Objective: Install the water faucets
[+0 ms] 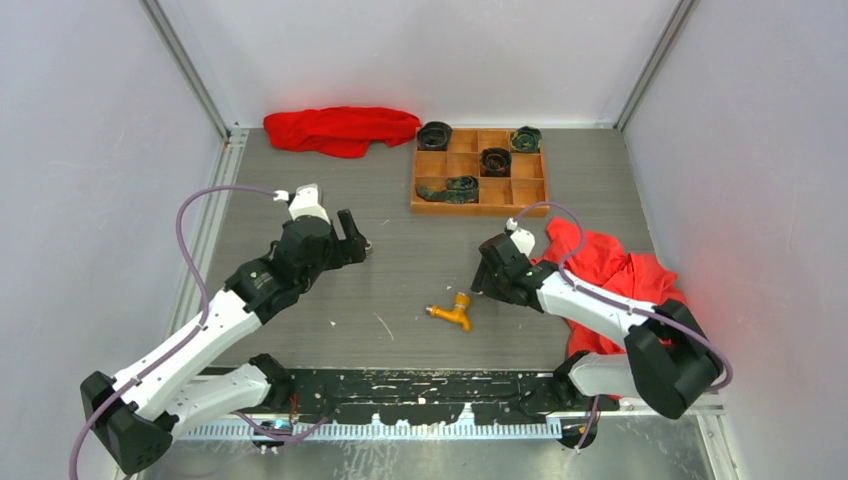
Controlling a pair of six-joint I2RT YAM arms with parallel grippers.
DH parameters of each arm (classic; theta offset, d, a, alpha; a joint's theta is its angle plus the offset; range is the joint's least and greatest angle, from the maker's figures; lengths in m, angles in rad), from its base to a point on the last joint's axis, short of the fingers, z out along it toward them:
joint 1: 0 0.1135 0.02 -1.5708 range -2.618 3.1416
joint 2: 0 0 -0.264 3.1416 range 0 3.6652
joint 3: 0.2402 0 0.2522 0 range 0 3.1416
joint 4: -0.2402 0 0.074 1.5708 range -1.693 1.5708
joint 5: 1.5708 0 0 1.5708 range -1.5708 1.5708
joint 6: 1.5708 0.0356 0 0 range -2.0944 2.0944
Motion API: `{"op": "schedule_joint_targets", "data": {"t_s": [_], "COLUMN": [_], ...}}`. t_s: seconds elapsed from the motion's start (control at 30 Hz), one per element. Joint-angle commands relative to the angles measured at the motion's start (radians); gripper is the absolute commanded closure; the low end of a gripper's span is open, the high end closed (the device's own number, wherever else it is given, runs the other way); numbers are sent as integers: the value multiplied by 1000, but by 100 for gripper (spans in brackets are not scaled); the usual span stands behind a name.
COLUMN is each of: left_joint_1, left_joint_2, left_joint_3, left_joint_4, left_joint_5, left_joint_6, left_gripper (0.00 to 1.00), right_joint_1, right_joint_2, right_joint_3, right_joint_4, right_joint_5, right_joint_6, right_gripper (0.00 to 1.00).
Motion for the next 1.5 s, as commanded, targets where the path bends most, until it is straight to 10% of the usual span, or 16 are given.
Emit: {"op": "schedule_joint_targets", "data": {"t_s": [0.0, 0.63, 0.83, 1.03, 1.47], "left_joint_1": [5, 37, 44, 71, 103], "left_joint_2": [7, 94, 79, 144, 201], "left_joint_3": [13, 92, 86, 158, 90], "left_joint_4": [-7, -75, 27, 64, 247], "left_joint_5": [30, 245, 378, 775, 1179], "left_joint_6": [-37, -44, -23, 28, 26], "left_gripper": [16, 0, 0, 0, 6], "right_joint_1": [5, 0, 0, 0, 0], "right_joint_2": [64, 182, 84, -88, -187], "right_joint_3": [71, 81, 77, 107, 155], "right_joint_4": [76, 165, 202, 218, 350], "right_joint_5": [92, 7, -164, -430, -1065], "right_joint_6": [106, -112, -232, -402, -460], "right_gripper": [48, 79, 99, 100, 100]}}
